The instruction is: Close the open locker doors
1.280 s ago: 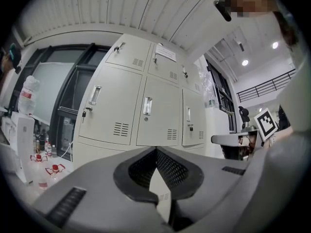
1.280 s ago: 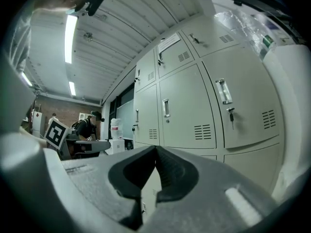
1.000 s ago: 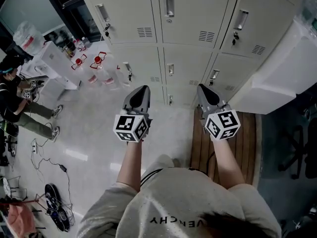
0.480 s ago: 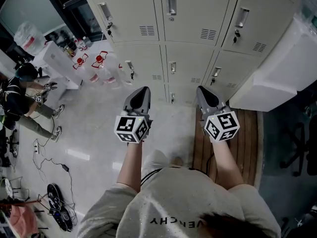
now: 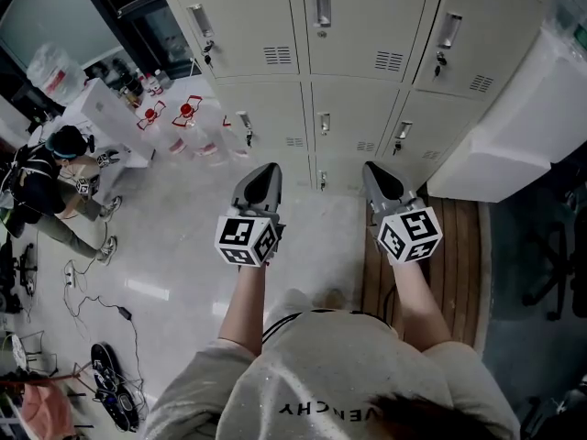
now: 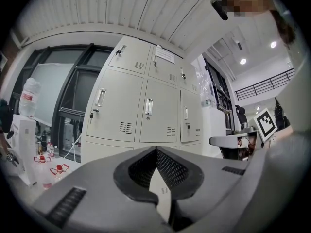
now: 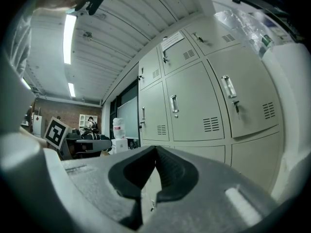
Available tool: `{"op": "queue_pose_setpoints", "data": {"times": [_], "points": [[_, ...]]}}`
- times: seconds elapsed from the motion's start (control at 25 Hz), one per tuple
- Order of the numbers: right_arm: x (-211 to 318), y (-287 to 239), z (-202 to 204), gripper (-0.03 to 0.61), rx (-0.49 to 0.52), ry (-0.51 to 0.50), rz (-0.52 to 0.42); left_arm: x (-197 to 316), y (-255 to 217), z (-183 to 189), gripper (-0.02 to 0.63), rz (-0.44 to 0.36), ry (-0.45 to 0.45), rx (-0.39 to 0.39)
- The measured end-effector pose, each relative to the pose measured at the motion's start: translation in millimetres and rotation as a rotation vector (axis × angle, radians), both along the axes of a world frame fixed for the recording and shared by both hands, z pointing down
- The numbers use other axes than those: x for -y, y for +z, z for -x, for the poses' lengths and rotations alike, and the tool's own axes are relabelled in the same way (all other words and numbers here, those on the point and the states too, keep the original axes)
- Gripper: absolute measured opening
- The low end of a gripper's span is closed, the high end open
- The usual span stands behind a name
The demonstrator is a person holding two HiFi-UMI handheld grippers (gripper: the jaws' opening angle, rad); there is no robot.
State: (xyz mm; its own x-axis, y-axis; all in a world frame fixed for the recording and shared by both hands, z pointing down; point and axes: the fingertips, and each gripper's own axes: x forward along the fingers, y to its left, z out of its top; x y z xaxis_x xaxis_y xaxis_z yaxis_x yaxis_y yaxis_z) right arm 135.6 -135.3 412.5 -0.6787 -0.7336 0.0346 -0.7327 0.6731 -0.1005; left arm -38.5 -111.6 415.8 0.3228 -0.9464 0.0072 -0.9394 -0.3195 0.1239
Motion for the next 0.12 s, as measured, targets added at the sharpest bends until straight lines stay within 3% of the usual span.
{"op": "queue_pose_setpoints", "data": {"times": [0.12], "points": [[-7.3,4.6,5.7,0.000,0.002,0.002,0.010,-6.6,3.9,5.6,-0.002,0.006,0.002,-0.002]]}}
